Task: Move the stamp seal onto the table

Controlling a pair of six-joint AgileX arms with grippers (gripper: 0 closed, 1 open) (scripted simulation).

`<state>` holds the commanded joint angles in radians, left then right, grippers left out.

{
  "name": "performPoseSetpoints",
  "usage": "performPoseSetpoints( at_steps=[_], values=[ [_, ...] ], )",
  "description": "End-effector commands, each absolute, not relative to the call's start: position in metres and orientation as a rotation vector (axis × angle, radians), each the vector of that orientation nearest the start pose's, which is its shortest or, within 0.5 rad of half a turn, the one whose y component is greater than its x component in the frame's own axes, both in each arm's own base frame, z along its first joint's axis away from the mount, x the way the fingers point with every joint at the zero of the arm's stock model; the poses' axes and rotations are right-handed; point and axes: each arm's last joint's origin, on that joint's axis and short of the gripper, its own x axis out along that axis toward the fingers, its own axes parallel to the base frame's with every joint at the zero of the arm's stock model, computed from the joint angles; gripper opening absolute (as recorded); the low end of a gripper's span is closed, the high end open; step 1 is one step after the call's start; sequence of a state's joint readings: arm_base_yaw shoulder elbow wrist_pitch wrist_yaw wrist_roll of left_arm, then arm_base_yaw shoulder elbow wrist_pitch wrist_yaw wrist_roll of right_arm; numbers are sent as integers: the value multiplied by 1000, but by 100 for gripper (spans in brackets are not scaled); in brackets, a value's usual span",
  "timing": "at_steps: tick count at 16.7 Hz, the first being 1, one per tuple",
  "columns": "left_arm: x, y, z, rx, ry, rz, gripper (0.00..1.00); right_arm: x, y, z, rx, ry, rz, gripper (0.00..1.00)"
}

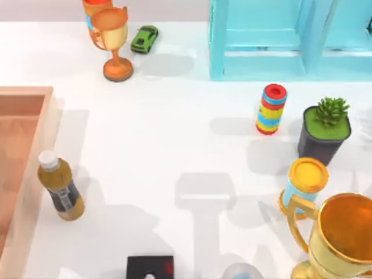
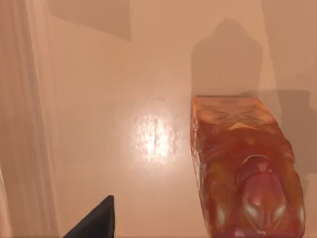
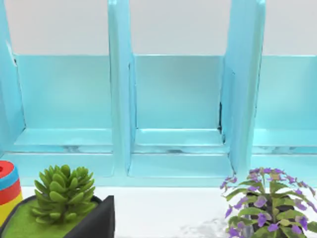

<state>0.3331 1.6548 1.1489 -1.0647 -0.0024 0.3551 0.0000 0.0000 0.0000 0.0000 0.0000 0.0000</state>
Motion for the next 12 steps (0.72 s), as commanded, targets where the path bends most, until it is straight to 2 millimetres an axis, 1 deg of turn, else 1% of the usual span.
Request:
performPoseSetpoints(
  at_steps=[4, 6, 8, 12],
  values=[
    [274, 97, 156, 18, 1572, -14, 100, 106, -1, 160, 0, 0, 0, 100],
    [273, 97, 140, 18, 1571, -14, 100, 106, -1, 160, 0, 0, 0, 100],
    [272, 97, 132, 18, 1571, -14, 100, 106, -1, 160, 0, 0, 0, 100],
    [272, 97, 131, 18, 1571, -14, 100, 106, -1, 160, 0, 0, 0, 100]
  ],
)
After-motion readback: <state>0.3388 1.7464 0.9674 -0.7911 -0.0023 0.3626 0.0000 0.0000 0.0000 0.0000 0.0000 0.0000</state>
